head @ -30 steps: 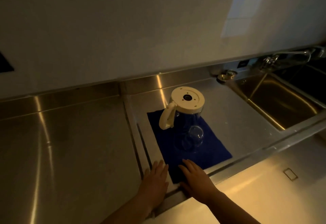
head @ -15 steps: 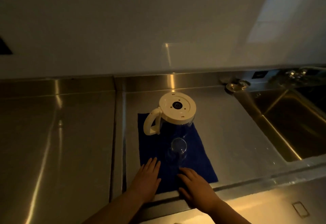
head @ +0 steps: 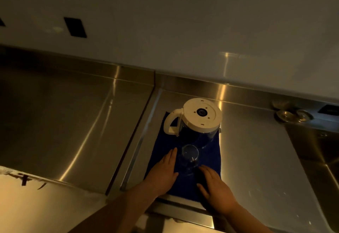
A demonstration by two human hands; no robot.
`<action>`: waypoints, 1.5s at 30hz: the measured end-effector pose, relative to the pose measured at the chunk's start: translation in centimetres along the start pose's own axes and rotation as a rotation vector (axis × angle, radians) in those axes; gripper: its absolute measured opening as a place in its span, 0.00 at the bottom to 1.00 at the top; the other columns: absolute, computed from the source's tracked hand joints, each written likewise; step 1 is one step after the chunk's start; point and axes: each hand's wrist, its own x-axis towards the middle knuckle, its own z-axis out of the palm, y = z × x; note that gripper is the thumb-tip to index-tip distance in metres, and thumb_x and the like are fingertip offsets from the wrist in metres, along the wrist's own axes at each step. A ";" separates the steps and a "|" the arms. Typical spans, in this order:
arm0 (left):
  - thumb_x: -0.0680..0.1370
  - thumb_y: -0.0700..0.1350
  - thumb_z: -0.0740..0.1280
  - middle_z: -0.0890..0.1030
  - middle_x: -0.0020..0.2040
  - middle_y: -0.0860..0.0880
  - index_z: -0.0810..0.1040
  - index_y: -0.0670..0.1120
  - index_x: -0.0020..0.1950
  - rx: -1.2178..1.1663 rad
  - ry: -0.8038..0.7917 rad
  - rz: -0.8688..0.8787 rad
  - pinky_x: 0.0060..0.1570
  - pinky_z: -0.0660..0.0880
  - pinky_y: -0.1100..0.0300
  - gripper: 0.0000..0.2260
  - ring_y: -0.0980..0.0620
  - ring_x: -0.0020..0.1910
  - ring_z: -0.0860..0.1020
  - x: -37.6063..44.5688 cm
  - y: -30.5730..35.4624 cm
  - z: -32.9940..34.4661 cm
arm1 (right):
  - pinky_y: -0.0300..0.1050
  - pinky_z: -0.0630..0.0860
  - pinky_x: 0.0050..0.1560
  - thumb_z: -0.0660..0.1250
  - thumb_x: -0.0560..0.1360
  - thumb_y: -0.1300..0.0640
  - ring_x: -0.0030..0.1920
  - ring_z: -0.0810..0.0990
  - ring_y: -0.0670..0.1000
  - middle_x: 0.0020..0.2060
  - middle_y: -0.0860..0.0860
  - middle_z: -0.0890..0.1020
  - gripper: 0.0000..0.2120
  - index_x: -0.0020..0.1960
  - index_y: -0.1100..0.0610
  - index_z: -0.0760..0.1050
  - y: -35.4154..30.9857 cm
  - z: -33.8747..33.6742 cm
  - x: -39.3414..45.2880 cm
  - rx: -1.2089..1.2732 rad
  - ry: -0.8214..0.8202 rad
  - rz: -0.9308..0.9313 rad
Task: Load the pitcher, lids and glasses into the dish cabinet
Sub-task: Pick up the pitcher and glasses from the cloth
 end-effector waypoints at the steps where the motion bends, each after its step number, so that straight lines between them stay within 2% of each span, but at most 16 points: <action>1: 0.80 0.49 0.60 0.43 0.78 0.49 0.36 0.50 0.76 0.006 0.033 0.029 0.72 0.57 0.57 0.36 0.50 0.75 0.52 0.2 0.5 -0.3 | 0.31 0.61 0.62 0.60 0.77 0.44 0.68 0.63 0.42 0.71 0.45 0.64 0.28 0.73 0.47 0.56 -0.3 -0.2 0.5 0.050 0.030 0.016; 6: 0.80 0.46 0.59 0.41 0.78 0.48 0.40 0.50 0.77 0.196 0.108 0.213 0.72 0.56 0.55 0.33 0.48 0.76 0.49 1.2 2.8 -1.5 | 0.32 0.64 0.61 0.66 0.75 0.47 0.66 0.66 0.42 0.69 0.45 0.67 0.31 0.73 0.49 0.56 -2.0 -0.7 2.2 0.205 0.110 0.034; 12: 0.81 0.43 0.58 0.41 0.78 0.46 0.44 0.50 0.77 0.363 0.050 0.286 0.73 0.51 0.51 0.30 0.46 0.76 0.43 2.4 3.4 -1.6 | 0.24 0.55 0.62 0.68 0.74 0.50 0.69 0.63 0.43 0.72 0.48 0.64 0.36 0.75 0.54 0.53 -2.9 -0.8 3.1 0.249 0.125 0.026; 15: 0.79 0.38 0.59 0.40 0.77 0.46 0.42 0.54 0.77 0.389 0.011 0.295 0.72 0.52 0.51 0.34 0.46 0.76 0.39 2.5 3.3 -1.4 | 0.30 0.60 0.66 0.66 0.75 0.49 0.70 0.63 0.45 0.72 0.50 0.64 0.35 0.75 0.55 0.52 -3.1 -0.9 3.7 0.229 0.135 0.027; 18: 0.78 0.35 0.59 0.39 0.77 0.46 0.40 0.56 0.76 0.394 0.006 0.290 0.72 0.53 0.51 0.36 0.46 0.76 0.39 2.3 3.1 -1.4 | 0.39 0.63 0.69 0.65 0.76 0.48 0.70 0.63 0.46 0.72 0.51 0.63 0.34 0.75 0.56 0.53 -3.3 -1.0 4.1 0.232 0.144 0.010; 24: 0.78 0.35 0.58 0.39 0.77 0.46 0.40 0.55 0.77 0.388 0.039 0.254 0.72 0.54 0.53 0.36 0.46 0.76 0.39 1.6 2.4 -1.6 | 0.32 0.59 0.64 0.64 0.76 0.48 0.71 0.63 0.48 0.72 0.52 0.63 0.34 0.75 0.57 0.52 -3.7 -0.8 4.6 0.150 0.157 -0.034; 32: 0.80 0.38 0.58 0.36 0.77 0.48 0.38 0.52 0.76 0.344 0.113 0.143 0.73 0.48 0.54 0.34 0.47 0.76 0.39 -0.1 0.4 -2.0 | 0.37 0.57 0.70 0.66 0.76 0.51 0.73 0.59 0.50 0.74 0.54 0.59 0.35 0.75 0.58 0.52 -5.9 -0.9 5.9 0.082 0.156 -0.160; 36: 0.78 0.37 0.61 0.34 0.76 0.49 0.34 0.49 0.75 0.439 0.127 0.156 0.73 0.45 0.54 0.39 0.46 0.75 0.36 -0.5 0.1 -2.3 | 0.42 0.49 0.74 0.68 0.74 0.51 0.75 0.53 0.51 0.75 0.54 0.57 0.38 0.76 0.59 0.51 -6.4 -0.1 6.3 -0.054 0.114 -0.245; 39: 0.77 0.37 0.62 0.36 0.77 0.44 0.33 0.44 0.74 0.574 0.115 0.104 0.73 0.44 0.51 0.40 0.42 0.75 0.37 -0.4 0.2 -2.4 | 0.44 0.49 0.75 0.68 0.73 0.51 0.75 0.52 0.51 0.75 0.54 0.55 0.39 0.76 0.57 0.50 -6.3 0.4 6.4 -0.117 0.089 -0.229; 45: 0.77 0.38 0.64 0.47 0.76 0.38 0.38 0.37 0.75 0.749 0.035 0.044 0.74 0.49 0.48 0.38 0.37 0.75 0.47 0.1 0.0 -2.5 | 0.42 0.50 0.72 0.71 0.71 0.54 0.74 0.55 0.52 0.74 0.54 0.58 0.41 0.76 0.56 0.50 -6.1 0.7 6.5 -0.101 0.090 -0.209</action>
